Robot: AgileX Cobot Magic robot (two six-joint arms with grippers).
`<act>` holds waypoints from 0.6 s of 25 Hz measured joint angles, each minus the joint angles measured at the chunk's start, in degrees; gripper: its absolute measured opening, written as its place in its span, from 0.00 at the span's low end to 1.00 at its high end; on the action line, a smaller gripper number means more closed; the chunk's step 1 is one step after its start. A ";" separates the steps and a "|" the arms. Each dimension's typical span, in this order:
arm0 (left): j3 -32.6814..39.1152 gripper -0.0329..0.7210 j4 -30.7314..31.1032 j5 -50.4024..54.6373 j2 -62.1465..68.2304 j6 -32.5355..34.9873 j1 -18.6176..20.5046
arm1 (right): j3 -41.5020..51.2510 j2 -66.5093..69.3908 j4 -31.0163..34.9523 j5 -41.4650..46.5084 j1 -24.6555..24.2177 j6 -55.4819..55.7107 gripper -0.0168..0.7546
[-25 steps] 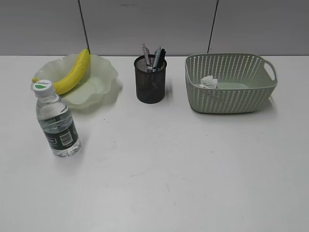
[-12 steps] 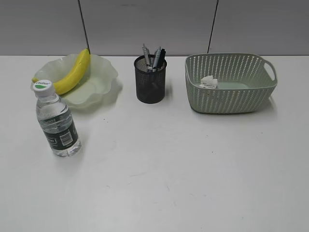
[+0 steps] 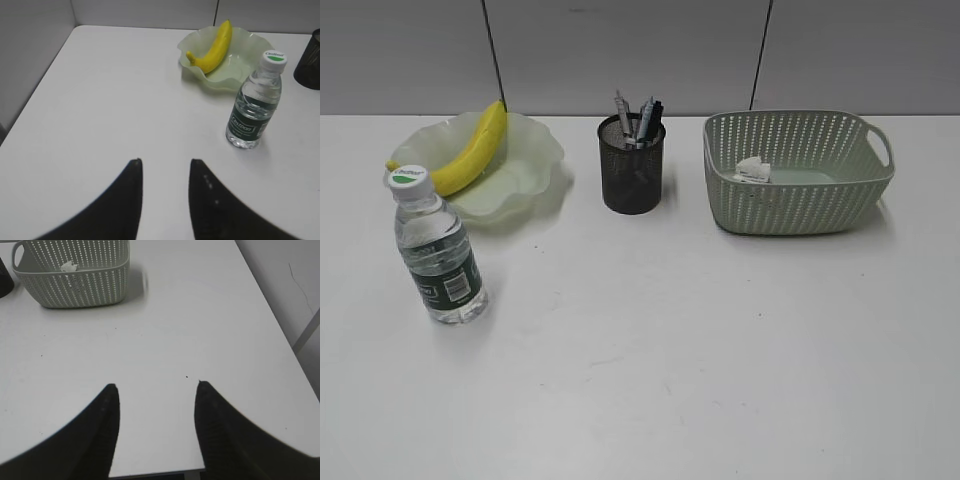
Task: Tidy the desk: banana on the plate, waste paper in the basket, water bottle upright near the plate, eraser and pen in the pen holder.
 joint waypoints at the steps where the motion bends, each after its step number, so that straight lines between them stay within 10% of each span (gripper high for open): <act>1: 0.00 0.36 0.00 0.00 0.00 0.00 0.00 | 0.00 0.00 0.00 0.00 0.00 0.00 0.53; 15: 0.00 0.36 0.00 0.00 0.00 0.02 0.00 | 0.00 0.00 0.00 0.00 0.00 0.07 0.53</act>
